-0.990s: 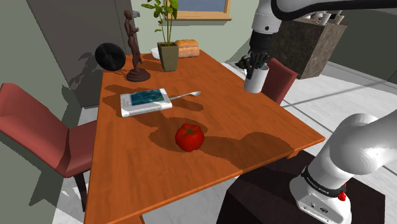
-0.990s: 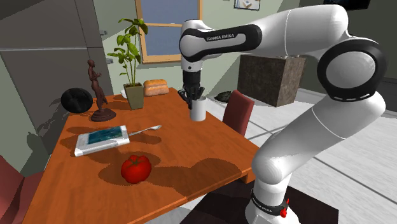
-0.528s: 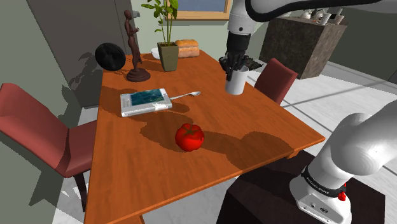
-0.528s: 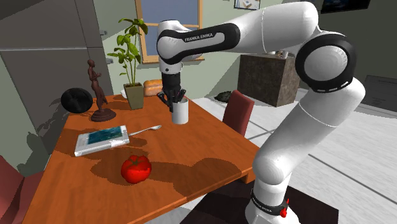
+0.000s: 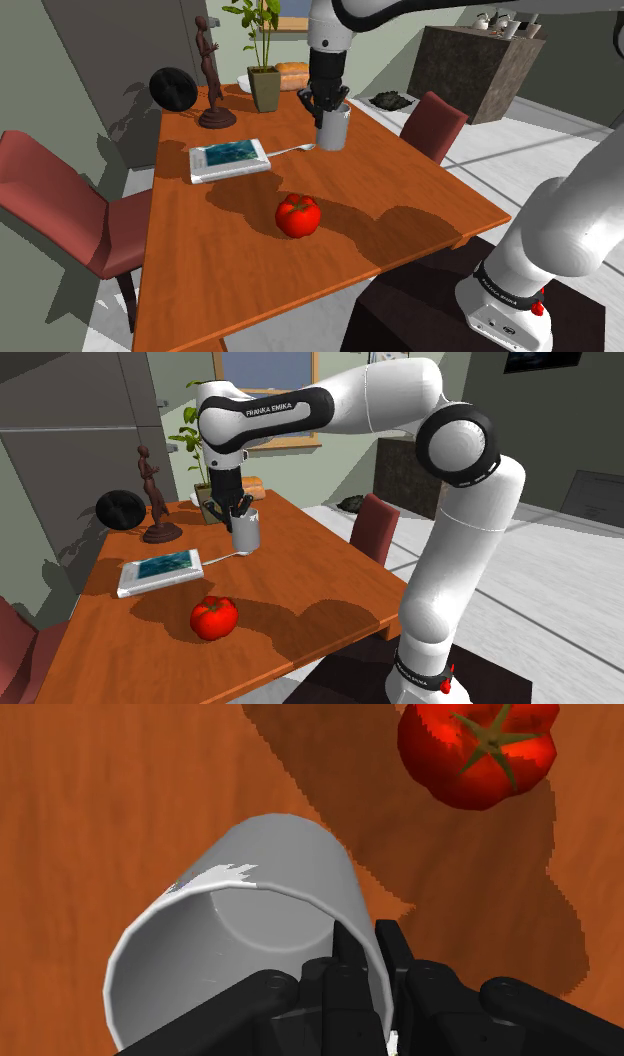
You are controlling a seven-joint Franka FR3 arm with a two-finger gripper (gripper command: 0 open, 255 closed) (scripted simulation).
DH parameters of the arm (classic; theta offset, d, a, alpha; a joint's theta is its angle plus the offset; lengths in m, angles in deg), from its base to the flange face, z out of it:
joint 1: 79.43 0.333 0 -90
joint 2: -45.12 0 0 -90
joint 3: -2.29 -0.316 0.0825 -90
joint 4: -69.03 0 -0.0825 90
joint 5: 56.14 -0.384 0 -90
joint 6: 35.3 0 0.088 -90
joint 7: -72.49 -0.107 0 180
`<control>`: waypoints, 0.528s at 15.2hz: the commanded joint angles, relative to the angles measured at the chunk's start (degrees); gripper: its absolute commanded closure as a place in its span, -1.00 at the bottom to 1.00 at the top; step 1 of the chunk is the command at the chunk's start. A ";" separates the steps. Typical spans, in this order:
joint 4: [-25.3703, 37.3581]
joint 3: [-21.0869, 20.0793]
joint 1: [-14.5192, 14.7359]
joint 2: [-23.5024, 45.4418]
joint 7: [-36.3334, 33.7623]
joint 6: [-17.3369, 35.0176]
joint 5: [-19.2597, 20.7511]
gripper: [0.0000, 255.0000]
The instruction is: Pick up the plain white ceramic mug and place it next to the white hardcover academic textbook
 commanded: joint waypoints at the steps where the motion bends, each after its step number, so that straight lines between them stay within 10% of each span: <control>1: 4.75 -1.41 0.70 4.51 -2.50 -0.40 1.15 1.00; 8: 19.90 -4.52 4.51 17.85 -9.68 -3.12 5.76 1.00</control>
